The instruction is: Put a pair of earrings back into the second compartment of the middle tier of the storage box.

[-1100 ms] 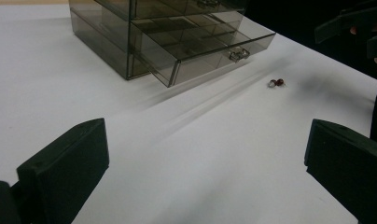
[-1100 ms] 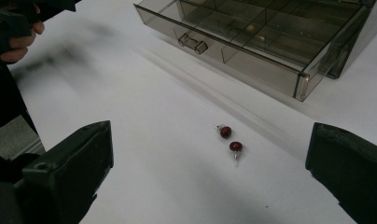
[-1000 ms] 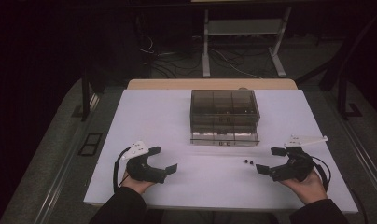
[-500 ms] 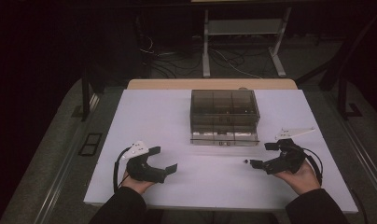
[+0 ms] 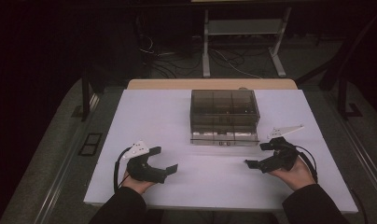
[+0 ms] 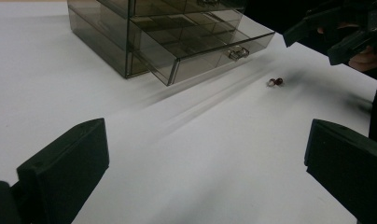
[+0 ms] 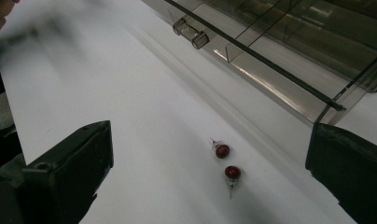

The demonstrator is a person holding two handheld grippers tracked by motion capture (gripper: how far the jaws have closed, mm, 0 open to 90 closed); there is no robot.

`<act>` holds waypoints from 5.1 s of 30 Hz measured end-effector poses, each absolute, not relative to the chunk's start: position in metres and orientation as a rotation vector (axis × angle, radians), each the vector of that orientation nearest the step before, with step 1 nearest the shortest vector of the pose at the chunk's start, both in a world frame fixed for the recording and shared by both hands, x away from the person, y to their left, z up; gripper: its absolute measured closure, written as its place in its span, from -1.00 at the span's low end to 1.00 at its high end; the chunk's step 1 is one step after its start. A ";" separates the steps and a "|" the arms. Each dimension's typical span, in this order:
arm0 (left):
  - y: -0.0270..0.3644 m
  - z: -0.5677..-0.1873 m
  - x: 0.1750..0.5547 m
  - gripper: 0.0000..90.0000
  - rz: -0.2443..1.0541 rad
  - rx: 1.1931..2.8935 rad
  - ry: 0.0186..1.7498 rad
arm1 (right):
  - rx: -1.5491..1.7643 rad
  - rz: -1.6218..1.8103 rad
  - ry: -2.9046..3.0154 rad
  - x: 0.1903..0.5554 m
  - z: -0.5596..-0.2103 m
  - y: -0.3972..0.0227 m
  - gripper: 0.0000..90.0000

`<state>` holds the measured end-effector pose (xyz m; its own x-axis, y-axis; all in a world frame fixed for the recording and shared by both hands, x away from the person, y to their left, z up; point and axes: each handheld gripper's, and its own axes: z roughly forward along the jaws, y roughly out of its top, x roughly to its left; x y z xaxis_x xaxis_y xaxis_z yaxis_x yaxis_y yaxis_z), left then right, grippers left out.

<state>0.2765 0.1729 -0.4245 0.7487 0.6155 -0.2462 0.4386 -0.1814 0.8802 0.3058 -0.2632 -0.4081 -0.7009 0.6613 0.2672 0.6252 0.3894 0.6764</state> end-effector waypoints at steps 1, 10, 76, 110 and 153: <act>0.173 -0.425 0.277 -1.00 0.194 1.819 0.819 | 1.193 1.221 2.590 0.307 -0.410 -0.262 -0.99; 0.172 -0.425 0.277 -1.00 0.188 1.825 0.816 | 1.195 1.181 2.638 0.314 -0.417 -0.260 -0.99; 0.170 -0.426 0.277 -1.00 0.177 1.848 0.804 | 1.096 1.052 2.713 0.318 -0.404 -0.257 0.75; 0.170 -0.426 0.277 -1.00 0.175 1.845 0.803 | 0.946 1.063 2.719 0.342 -0.338 -0.243 0.74; 0.170 -0.425 0.278 -1.00 0.175 1.841 0.800 | 0.896 1.160 2.719 0.390 -0.356 -0.193 0.74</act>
